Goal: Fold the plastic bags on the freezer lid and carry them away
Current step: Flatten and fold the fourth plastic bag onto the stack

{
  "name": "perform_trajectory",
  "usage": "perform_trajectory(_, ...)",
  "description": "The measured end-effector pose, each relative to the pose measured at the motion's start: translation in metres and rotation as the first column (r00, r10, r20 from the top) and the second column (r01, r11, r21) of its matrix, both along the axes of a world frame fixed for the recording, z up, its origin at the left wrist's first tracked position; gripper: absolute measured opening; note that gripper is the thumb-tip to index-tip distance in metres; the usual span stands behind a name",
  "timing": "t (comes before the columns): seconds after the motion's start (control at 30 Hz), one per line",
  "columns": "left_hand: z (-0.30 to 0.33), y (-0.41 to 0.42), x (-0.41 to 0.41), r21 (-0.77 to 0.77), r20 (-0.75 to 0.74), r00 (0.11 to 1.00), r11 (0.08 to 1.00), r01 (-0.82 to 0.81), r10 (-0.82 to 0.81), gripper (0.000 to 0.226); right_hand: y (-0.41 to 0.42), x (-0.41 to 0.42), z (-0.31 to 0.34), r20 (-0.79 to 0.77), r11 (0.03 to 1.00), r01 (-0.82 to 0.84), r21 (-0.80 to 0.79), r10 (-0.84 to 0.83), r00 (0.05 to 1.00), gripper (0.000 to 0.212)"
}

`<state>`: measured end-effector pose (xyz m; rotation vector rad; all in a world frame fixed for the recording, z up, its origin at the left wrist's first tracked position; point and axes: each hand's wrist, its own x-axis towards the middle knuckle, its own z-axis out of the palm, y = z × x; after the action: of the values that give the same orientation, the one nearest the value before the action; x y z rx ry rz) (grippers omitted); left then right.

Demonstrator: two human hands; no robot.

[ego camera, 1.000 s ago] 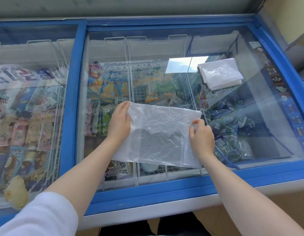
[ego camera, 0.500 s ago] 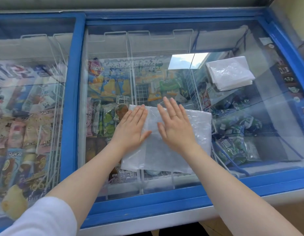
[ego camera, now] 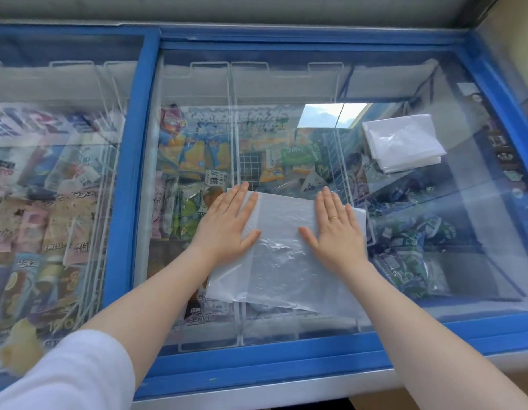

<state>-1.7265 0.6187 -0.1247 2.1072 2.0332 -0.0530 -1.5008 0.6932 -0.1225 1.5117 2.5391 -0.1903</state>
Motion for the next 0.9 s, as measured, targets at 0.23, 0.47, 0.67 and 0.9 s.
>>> perform_trajectory(0.23,0.028,0.014,0.038,-0.017,-0.132,0.984,0.992,-0.121,0.118,0.073,0.002,0.031,-0.003,-0.073,0.995,0.095,-0.025,-0.097,0.993,0.091)
perform_trajectory(0.47,0.004,0.052,0.119,-0.019,0.104,0.991,0.996,0.09,-0.088,0.08,0.001,0.031,-0.013,-0.14,0.987,0.134,0.085,-0.121,0.983,0.071)
perform_trajectory(0.67,-0.003,0.025,0.08,0.007,0.026,0.997,0.997,-0.078,0.078,0.078,0.0,0.035,-0.017,-0.142,0.99,0.113,0.082,-0.1,0.985,0.075)
perform_trajectory(0.9,-0.001,-0.005,0.052,-0.006,0.002,0.964,0.964,-0.265,0.265,0.079,-0.014,0.05,-0.007,-0.136,0.997,0.016,0.076,-0.006,0.991,0.076)
